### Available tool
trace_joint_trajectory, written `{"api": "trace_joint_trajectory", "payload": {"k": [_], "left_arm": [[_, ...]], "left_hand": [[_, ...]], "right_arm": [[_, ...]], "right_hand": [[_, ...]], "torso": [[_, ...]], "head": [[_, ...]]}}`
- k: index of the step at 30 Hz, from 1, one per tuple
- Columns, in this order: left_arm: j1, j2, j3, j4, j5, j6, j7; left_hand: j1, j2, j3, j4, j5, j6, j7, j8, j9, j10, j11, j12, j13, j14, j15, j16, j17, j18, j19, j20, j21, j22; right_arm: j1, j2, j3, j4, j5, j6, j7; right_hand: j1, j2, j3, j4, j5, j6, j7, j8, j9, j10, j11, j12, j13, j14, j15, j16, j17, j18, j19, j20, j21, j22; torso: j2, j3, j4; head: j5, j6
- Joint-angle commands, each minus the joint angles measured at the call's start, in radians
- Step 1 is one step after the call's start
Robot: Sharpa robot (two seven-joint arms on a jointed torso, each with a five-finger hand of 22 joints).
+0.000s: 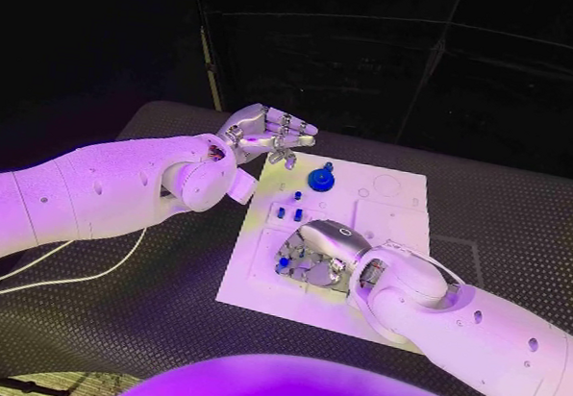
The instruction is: Assemble the parts on the task board
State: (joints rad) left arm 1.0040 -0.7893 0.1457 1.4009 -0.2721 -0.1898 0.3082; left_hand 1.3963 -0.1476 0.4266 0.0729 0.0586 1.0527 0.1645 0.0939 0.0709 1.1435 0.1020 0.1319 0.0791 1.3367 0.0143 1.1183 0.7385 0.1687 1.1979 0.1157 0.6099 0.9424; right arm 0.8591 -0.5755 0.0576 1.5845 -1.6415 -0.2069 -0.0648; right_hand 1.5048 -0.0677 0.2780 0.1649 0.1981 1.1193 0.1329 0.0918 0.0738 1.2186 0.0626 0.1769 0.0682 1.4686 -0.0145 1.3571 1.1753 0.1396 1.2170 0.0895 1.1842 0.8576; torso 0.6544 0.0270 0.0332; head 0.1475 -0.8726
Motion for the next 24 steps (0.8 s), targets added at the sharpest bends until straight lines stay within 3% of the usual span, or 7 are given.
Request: {"api": "trace_joint_trajectory", "payload": {"k": [1, 11, 16, 24], "left_arm": [[0.002, 0.001, 0.001, 0.0, 0.004, 0.011, 0.004], [0.002, 0.001, 0.001, 0.0, 0.004, 0.011, 0.004], [0.002, 0.002, 0.001, 0.0, 0.004, 0.012, 0.003], [0.002, 0.002, 0.001, -0.001, 0.004, 0.013, 0.003]], "left_hand": [[0.006, 0.007, -0.004, -0.001, -0.001, -0.001, 0.003, 0.003, -0.001, -0.006, -0.002, 0.005, -0.001, -0.004, 0.0, -0.007, -0.001, 0.011, -0.005, 0.0, -0.006, -0.001], [0.006, 0.007, -0.004, -0.001, -0.001, -0.001, 0.003, 0.003, -0.001, -0.006, -0.002, 0.005, -0.001, -0.004, 0.0, -0.007, -0.001, 0.011, -0.005, 0.0, -0.006, -0.001], [0.006, 0.007, -0.004, -0.001, -0.001, -0.001, 0.003, 0.003, -0.001, -0.006, -0.002, 0.005, -0.001, -0.004, 0.0, -0.007, -0.001, 0.011, -0.005, 0.0, -0.006, -0.001], [0.005, 0.008, -0.004, -0.001, -0.001, -0.002, 0.004, 0.003, -0.001, -0.006, -0.002, 0.006, -0.001, -0.004, 0.0, -0.006, -0.001, 0.011, -0.005, 0.0, -0.008, -0.003]], "right_arm": [[0.001, 0.001, 0.0, 0.001, -0.026, 0.021, -0.01], [0.001, 0.008, -0.001, -0.003, -0.07, 0.031, -0.047], [0.001, 0.01, -0.013, 0.001, -0.108, 0.03, -0.081], [0.001, 0.015, -0.018, 0.003, -0.143, 0.035, -0.114]], "right_hand": [[-0.003, 0.003, 0.009, 0.0, 0.001, 0.008, 0.002, 0.002, 0.001, 0.005, 0.001, -0.007, 0.0, 0.04, -0.002, 0.005, 0.001, -0.006, 0.005, -0.001, 0.005, 0.0], [-0.011, -0.001, 0.01, 0.0, -0.005, 0.006, 0.004, 0.0, 0.0, 0.005, 0.002, -0.013, 0.0, 0.038, -0.001, 0.002, -0.005, -0.004, 0.0, 0.0, 0.002, -0.007], [-0.013, -0.003, 0.011, -0.001, -0.007, 0.002, 0.005, -0.003, -0.001, 0.004, 0.003, -0.018, -0.001, 0.038, -0.001, 0.002, -0.006, -0.003, -0.003, 0.001, 0.0, -0.009], [-0.024, -0.013, 0.013, -0.003, -0.012, -0.01, 0.01, -0.012, -0.004, 0.004, 0.006, -0.025, 0.001, 0.037, 0.002, 0.001, -0.01, -0.003, -0.008, 0.003, -0.002, -0.014]], "torso": [[0.0, 0.0001, 0.0008], [0.0, 0.0001, 0.0003], [0.0, 0.0001, 0.0001], [-0.001, 0.0003, 0.0009]], "head": [[0.0, 0.0], [0.0, 0.0], [-0.001, 0.0], [-0.004, 0.0]]}}
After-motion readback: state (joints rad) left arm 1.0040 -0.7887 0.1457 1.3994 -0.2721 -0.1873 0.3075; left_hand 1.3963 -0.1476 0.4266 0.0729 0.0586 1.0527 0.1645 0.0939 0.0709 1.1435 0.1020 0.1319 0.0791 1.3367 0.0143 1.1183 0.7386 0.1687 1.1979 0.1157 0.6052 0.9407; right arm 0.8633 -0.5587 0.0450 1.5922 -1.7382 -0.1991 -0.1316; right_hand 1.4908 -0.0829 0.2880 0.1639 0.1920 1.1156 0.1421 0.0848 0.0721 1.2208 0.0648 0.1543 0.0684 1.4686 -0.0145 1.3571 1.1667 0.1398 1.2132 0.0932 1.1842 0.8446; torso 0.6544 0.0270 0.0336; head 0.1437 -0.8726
